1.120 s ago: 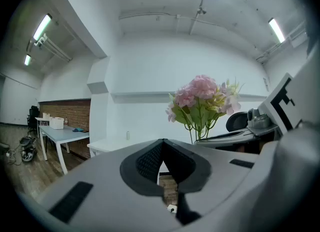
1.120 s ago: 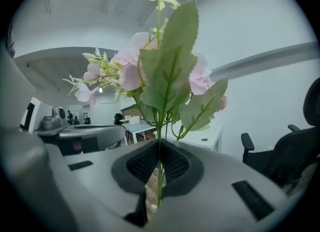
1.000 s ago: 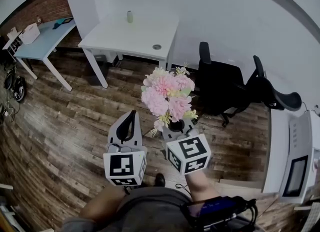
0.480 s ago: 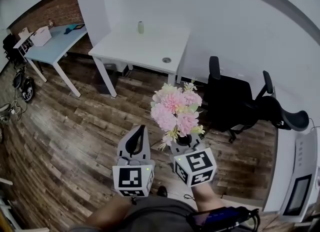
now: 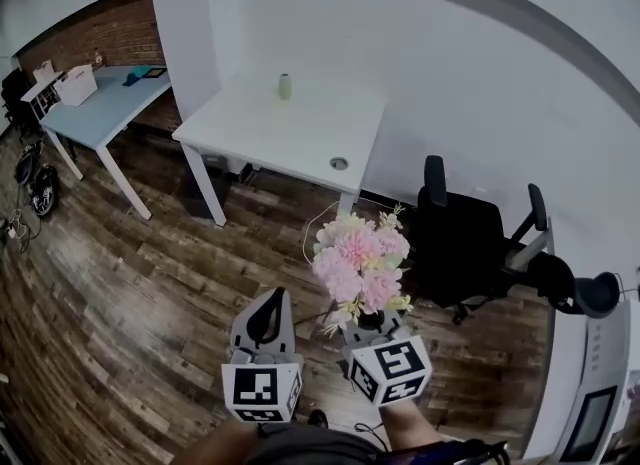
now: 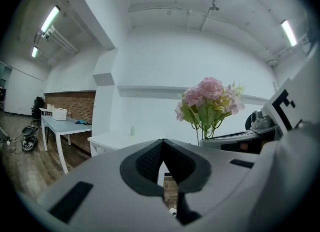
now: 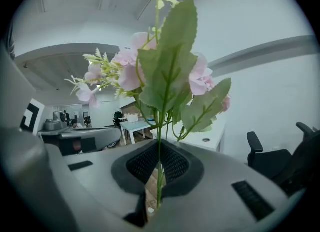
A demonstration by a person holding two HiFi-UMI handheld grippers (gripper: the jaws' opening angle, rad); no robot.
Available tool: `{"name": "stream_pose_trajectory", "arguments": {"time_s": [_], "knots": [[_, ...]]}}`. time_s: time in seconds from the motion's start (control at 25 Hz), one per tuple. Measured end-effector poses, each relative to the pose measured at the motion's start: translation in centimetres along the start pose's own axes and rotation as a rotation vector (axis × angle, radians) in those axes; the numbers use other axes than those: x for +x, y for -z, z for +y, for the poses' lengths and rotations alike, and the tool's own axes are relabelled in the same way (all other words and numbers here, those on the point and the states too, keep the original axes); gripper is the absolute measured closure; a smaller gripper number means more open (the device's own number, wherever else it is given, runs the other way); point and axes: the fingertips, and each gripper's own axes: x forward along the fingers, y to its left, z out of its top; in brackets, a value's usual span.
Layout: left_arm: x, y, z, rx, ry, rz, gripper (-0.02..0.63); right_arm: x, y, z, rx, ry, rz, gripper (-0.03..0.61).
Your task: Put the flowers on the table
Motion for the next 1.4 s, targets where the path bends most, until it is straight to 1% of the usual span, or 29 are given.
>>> {"name": "stream_pose_trajectory", "arguments": {"time_s": [0.24, 0.36, 0.56, 0.68, 1.12, 1.4], "knots": [[4.4, -1.1, 5.5, 0.009, 0.008, -0.002, 0.607, 7.3, -2.4, 0.1, -0.009, 0.006, -0.016, 0.566], [6.3, -2.2, 8.2, 0.012, 0.01, -0.018, 0.607, 10.3, -3.9, 0.5, -0.018, 0.008, -0.028, 0.566], [8.8, -4.0, 11.1, 0.016, 0.023, -0.056, 0.607, 14.2, -5.9, 1.1, -0.037, 0.007, -0.051, 0.566], [10.0, -4.2, 12.7, 0.012, 0.02, -0.069, 0.607, 15.9, -6.6, 1.2, -0.051, 0.008, -0.06, 0.566], [14.6, -3.4, 15.7, 0.002, 0.021, -0.059, 0.607, 20.9, -8.3, -0.6, -0.064, 0.017, -0.084, 0.566], [20.4, -2.7, 17.6, 0.018, 0.021, -0.027, 0.607, 26.3, -8.6, -4.0, -0.034, 0.016, -0.079, 0.566]]}}
